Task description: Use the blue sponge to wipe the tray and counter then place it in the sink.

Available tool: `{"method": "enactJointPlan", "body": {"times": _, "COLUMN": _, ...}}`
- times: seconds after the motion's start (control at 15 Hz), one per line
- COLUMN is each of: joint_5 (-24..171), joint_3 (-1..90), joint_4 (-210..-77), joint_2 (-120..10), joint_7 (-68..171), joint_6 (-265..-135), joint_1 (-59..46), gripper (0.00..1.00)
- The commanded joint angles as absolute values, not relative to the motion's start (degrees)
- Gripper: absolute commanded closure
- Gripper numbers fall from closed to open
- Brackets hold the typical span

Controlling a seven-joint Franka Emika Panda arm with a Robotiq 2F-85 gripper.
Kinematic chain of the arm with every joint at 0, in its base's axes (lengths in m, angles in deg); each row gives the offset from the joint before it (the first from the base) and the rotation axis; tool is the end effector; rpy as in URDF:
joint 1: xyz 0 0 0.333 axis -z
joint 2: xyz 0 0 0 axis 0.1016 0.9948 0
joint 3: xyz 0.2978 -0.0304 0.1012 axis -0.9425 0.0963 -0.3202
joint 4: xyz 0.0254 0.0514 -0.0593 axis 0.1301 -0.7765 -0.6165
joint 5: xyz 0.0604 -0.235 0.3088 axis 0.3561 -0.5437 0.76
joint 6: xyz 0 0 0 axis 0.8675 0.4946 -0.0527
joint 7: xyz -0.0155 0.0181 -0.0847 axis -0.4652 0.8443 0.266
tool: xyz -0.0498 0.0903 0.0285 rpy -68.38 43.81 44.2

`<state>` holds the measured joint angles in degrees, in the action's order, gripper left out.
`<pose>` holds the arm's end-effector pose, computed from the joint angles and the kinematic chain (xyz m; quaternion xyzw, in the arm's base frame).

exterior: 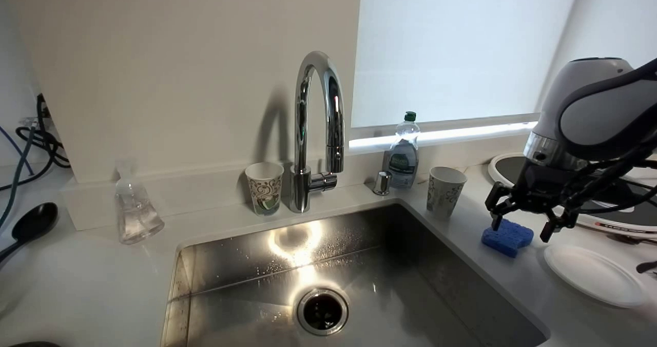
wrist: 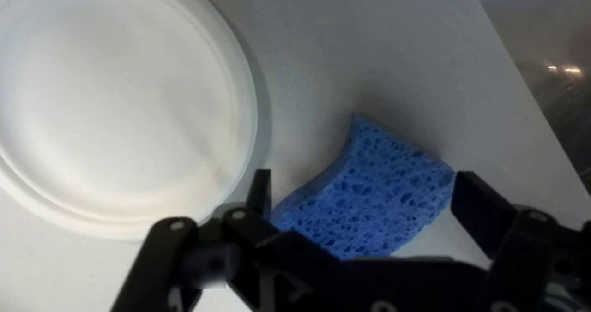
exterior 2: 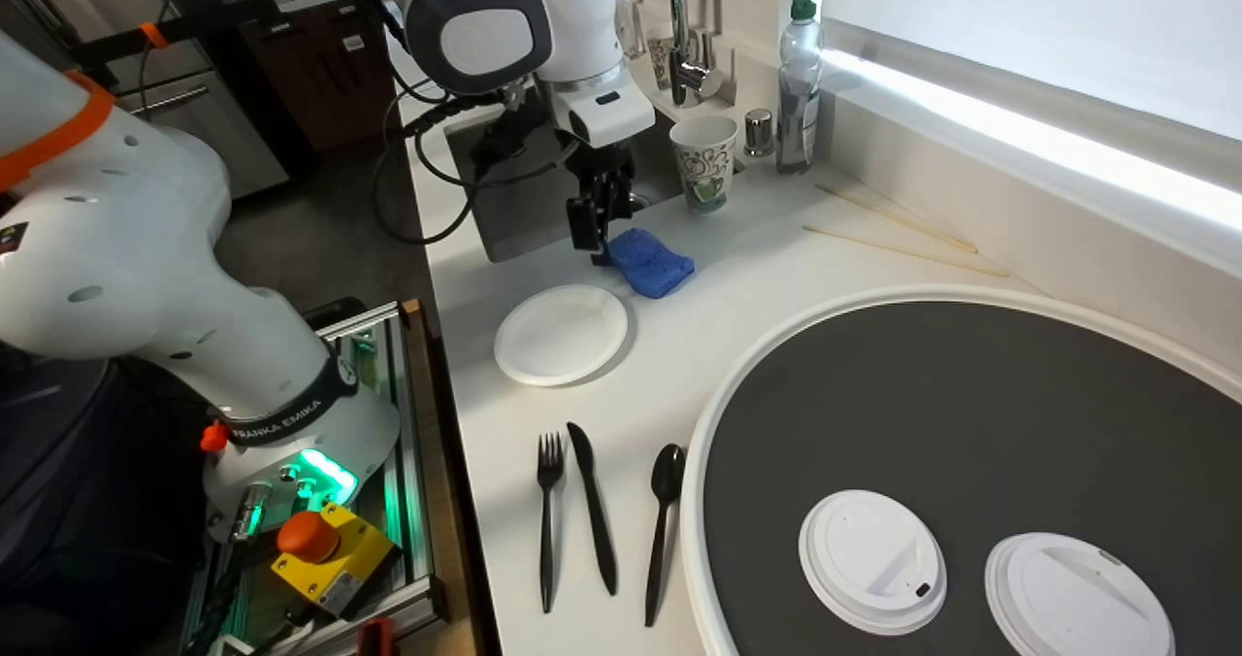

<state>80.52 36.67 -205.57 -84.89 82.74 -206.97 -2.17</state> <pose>0.4006 0.0006 0.3063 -0.9433 0.3315 -0.0020 0.0169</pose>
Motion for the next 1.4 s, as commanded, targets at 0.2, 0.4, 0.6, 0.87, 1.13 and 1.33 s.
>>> {"method": "enactJointPlan", "body": {"times": 0.2, "joint_5": 78.89, "joint_3": 35.51, "joint_4": -205.51, "joint_2": -81.60, "joint_7": 92.81, "joint_6": -213.30, "joint_1": -1.25, "gripper": 0.00}}
{"method": "enactJointPlan", "body": {"times": 0.4, "joint_5": 77.43, "joint_3": 35.65, "joint_4": -205.49, "joint_2": -80.35, "joint_7": 95.81, "joint_6": -214.65, "joint_1": -1.14, "gripper": 0.00}}
{"method": "enactJointPlan", "body": {"times": 0.6, "joint_5": 75.69, "joint_3": 35.77, "joint_4": -205.35, "joint_2": -79.09, "joint_7": 98.06, "joint_6": -217.33, "joint_1": -1.13, "gripper": 0.00}}
{"method": "enactJointPlan", "body": {"times": 0.87, "joint_5": 71.77, "joint_3": 35.89, "joint_4": -204.97, "joint_2": -77.49, "joint_7": 101.35, "joint_6": -220.72, "joint_1": -0.68, "gripper": 0.02}}
{"method": "enactJointPlan", "body": {"times": 1.13, "joint_5": 67.85, "joint_3": 36.22, "joint_4": -204.86, "joint_2": -76.70, "joint_7": 103.98, "joint_6": -221.54, "joint_1": -0.35, "gripper": 0.31}}
{"method": "enactJointPlan", "body": {"times": 1.33, "joint_5": 65.54, "joint_3": 36.42, "joint_4": -204.61, "joint_2": -76.62, "joint_7": 105.39, "joint_6": -221.33, "joint_1": -0.16, "gripper": 0.51}}
